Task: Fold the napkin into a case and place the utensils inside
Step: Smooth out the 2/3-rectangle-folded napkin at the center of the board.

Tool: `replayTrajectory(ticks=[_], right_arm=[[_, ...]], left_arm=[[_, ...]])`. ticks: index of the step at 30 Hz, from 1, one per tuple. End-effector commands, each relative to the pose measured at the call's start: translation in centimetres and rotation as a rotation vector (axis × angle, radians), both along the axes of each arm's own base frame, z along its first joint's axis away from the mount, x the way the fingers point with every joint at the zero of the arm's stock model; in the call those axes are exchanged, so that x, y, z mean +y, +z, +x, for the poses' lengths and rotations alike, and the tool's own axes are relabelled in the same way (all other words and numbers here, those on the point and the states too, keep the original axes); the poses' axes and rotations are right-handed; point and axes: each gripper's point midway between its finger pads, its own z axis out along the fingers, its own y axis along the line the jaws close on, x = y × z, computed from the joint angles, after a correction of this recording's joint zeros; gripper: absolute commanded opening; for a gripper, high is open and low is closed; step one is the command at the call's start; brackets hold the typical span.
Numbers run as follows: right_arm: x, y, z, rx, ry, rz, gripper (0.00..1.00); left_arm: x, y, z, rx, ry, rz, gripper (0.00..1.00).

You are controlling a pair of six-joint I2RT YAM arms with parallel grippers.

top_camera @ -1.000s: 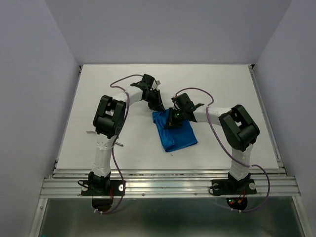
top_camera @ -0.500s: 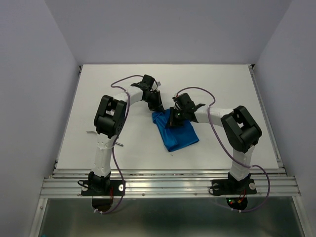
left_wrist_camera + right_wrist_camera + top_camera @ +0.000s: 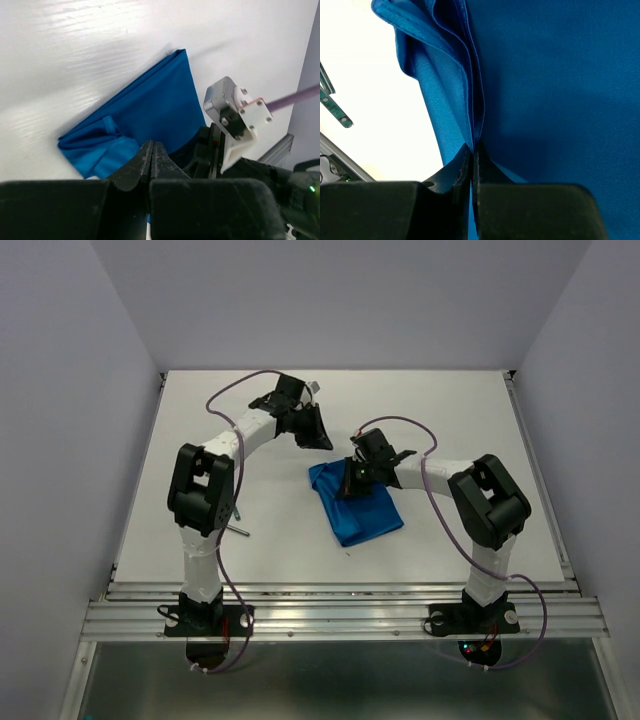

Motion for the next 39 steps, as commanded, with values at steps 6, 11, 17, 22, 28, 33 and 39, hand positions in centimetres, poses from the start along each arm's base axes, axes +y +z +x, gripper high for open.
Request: replayTrajectory(ticks=[6, 11, 17, 22, 28, 33, 39], right_arm=[[-0.1, 1.1, 0.7, -0.047, -0.007, 0.009, 0.01], [0.0, 1.2, 0.8, -0.051, -0.008, 0.009, 0.01], [-0.1, 1.0, 0.8, -0.045, -0.014, 0.008, 0.01], [0.0, 0.9, 0.8, -0.043, -0.016, 0.011, 0.01], [0.1, 0.9, 0.8, -0.04, -0.013, 0.015, 0.01], [0.1, 0.9, 0.7, -0.039, -0.011, 0.015, 0.01], [0.0, 0.6, 0.6, -0.033, -0.009, 0.014, 0.01]], left_arm=[[8.4, -2.5, -2.1, 0.019, 0.224, 0.23, 0.06], [9.6, -5.9, -3.9, 0.075, 0.234, 0.29, 0.02], [8.6, -7.6, -4.7, 0.1, 0.191, 0.301, 0.01], [6.9, -7.5, -4.9, 0.093, 0.153, 0.281, 0.01], [5.2, -6.6, -4.2, 0.072, 0.129, 0.246, 0.01], [3.8, -5.4, -4.2, 0.054, 0.105, 0.194, 0.01], [2.5, -4.5, -3.9, 0.035, 0.082, 0.168, 0.01]])
